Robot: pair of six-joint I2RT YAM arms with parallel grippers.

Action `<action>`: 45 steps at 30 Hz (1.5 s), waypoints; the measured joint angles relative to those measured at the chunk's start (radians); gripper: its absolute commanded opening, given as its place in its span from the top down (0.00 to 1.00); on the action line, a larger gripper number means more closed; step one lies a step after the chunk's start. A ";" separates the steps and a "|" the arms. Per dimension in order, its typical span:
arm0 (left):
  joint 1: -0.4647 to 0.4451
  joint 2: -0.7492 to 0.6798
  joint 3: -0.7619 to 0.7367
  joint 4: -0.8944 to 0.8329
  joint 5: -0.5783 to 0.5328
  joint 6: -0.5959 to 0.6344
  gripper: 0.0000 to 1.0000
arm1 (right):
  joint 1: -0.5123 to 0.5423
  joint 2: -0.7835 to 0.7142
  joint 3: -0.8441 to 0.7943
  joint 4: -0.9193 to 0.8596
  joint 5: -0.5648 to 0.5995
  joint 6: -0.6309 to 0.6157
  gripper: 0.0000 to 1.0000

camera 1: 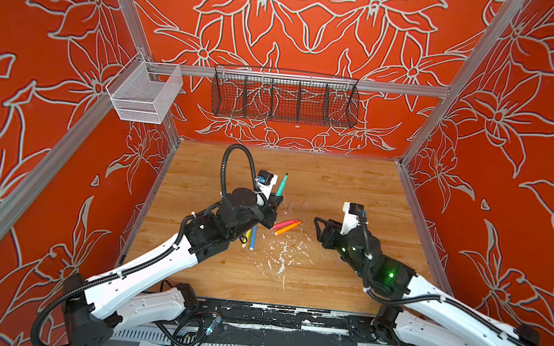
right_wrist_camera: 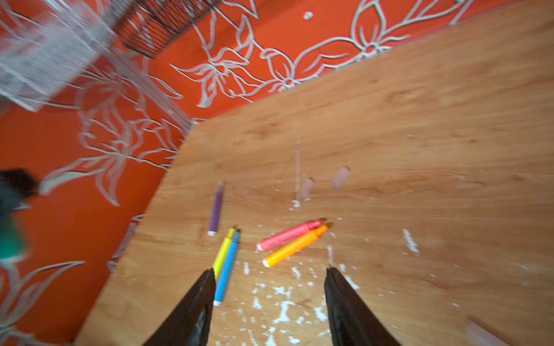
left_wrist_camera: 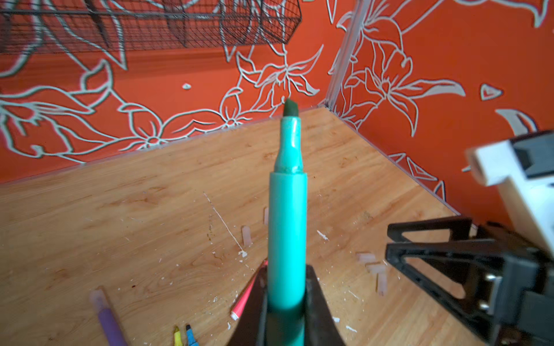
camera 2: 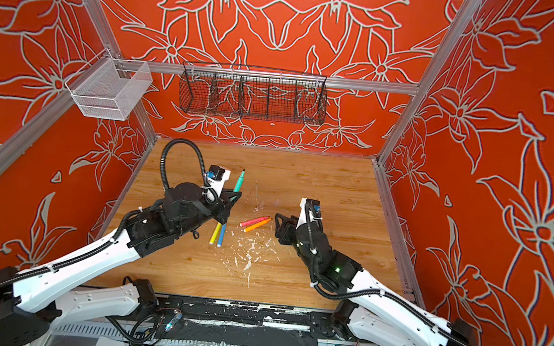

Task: Insert the pens into the pen caps
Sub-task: 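Move the right gripper away over the translucent caps on the table, then lower the right gripper and grasp one translucent cap upright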

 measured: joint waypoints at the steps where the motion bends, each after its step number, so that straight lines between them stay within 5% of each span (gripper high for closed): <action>1: 0.006 -0.011 0.000 0.001 -0.011 -0.007 1.00 | -0.010 0.050 0.027 -0.029 0.010 -0.004 0.41; 11: 0.043 -0.048 0.002 0.015 -0.059 0.004 1.00 | -0.237 0.636 0.436 -0.175 -0.130 -0.042 0.45; 22: 0.198 0.110 0.043 0.023 -0.033 -0.017 1.00 | -0.262 1.186 1.016 -0.510 -0.104 -0.105 0.51; 33: 0.236 0.103 0.043 0.018 0.013 -0.051 1.00 | -0.284 1.260 1.075 -0.631 -0.049 -0.124 0.53; 45: 0.236 0.098 0.039 0.019 0.043 -0.056 1.00 | -0.337 1.302 1.075 -0.598 -0.182 -0.137 0.60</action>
